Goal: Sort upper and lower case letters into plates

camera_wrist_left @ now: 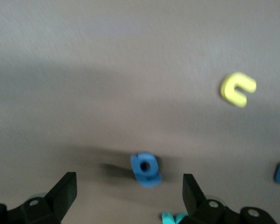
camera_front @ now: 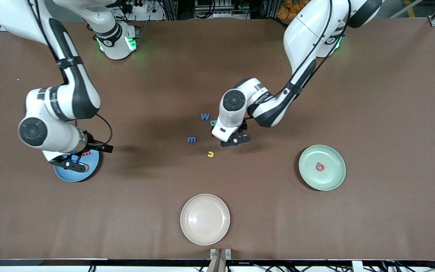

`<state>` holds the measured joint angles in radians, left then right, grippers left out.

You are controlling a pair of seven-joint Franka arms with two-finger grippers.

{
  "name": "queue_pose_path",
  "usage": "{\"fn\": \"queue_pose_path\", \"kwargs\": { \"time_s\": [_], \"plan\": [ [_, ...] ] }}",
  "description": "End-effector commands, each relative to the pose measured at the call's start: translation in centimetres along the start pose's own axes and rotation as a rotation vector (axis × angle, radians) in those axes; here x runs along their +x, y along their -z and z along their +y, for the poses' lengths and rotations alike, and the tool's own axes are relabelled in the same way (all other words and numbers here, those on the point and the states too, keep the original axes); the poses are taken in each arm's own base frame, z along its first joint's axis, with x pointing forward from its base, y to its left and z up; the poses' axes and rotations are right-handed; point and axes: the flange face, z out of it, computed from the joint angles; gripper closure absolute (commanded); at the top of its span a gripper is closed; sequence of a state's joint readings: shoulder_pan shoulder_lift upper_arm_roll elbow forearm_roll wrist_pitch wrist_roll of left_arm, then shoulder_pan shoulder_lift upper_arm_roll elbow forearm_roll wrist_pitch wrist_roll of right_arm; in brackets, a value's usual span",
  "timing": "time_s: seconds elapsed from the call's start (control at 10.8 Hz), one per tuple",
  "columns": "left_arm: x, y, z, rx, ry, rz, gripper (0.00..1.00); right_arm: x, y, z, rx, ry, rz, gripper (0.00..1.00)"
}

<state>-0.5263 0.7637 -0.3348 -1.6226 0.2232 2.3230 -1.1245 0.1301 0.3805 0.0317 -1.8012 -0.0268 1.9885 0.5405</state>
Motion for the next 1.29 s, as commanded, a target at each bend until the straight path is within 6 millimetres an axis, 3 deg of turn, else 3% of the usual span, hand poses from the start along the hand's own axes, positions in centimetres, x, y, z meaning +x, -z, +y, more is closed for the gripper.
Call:
{"fn": "queue_pose_path", "kwargs": {
  "time_s": [0.0, 0.18, 0.46, 0.74, 1.01, 1.2],
  "plan": [
    [-4.5, 0.9, 0.0, 0.057, -0.102, 0.055, 0.0, -2.4, -0.5, -4.8, 0.047, -0.204, 0.008, 0.0],
    [-6.5, 2.0, -0.7, 0.075, -0.276, 0.061, 0.0, -3.3, -0.5, -6.2, 0.079, -0.26, -0.012, 0.0],
    [-7.5, 1.5, -1.6, 0.103, -0.428, 0.048, 0.0, -4.1, -1.0, -7.5, 0.109, -0.326, -0.013, 0.0],
    [-8.9, 0.5, -1.6, 0.116, -0.629, 0.016, 0.0, -6.6, -2.5, -11.5, 0.15, -0.447, 0.027, 0.0],
    [-9.0, -0.1, -1.9, 0.122, -0.746, -0.002, 0.0, -8.5, -2.6, -14.6, 0.186, -0.604, 0.037, 0.0],
    [-8.4, -0.2, -2.0, 0.117, -0.79, -0.001, 0.1, -9.4, -3.1, -18.0, 0.234, -0.769, 0.041, 0.0]
  ]
}}
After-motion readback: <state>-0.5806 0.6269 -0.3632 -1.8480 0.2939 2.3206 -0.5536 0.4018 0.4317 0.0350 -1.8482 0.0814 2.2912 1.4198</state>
